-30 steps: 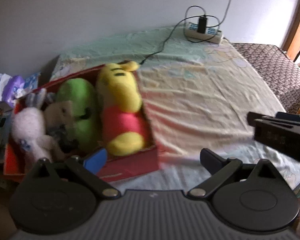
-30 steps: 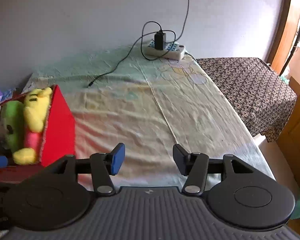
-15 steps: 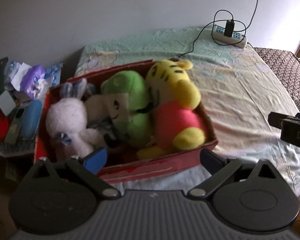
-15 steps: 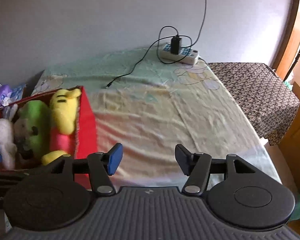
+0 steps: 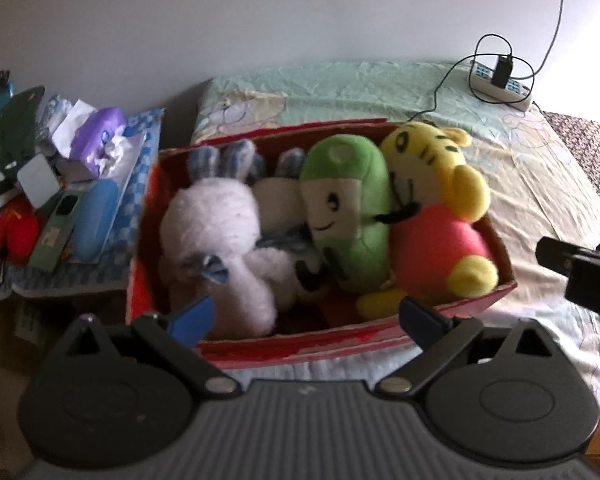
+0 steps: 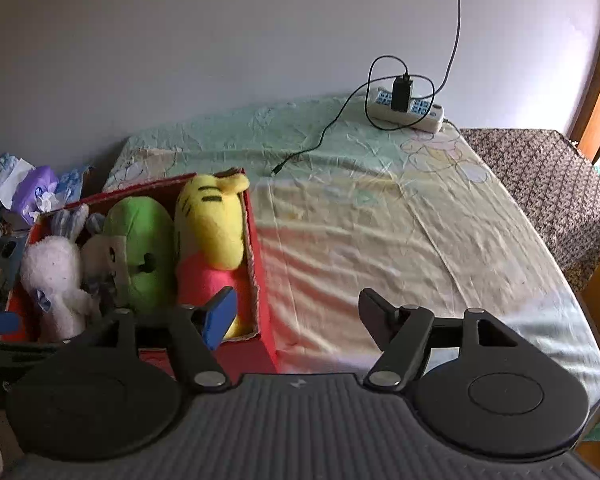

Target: Organize objects

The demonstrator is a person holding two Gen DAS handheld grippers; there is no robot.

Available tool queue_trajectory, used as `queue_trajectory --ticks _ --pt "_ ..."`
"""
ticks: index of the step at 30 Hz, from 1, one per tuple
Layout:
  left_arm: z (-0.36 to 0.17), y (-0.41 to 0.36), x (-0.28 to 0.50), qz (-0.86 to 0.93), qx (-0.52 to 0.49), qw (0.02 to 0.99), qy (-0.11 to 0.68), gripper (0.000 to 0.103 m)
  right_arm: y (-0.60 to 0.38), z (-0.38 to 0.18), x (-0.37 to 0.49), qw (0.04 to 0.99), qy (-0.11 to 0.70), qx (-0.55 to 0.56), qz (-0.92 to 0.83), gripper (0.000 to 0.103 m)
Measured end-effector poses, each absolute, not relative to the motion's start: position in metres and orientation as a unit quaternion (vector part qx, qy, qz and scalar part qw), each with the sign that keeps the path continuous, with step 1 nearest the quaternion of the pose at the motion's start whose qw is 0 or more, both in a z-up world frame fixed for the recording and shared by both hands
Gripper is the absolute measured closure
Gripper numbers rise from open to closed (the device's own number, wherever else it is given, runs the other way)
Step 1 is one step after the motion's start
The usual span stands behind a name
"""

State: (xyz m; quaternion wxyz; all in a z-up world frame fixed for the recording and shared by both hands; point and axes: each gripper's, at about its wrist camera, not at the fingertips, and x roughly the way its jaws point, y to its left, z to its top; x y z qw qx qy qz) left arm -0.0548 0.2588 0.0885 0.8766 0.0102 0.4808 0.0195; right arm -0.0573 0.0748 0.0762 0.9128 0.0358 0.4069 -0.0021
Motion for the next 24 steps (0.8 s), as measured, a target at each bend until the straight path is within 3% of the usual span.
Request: queue_trajectory --ticks 24 --pt "0.084 0.229 -0.060 0.068 0.000 0.859 0.507 0.004 0.058 0.081 -0.045 0.899 0.425 0.020 0.107 0.033"
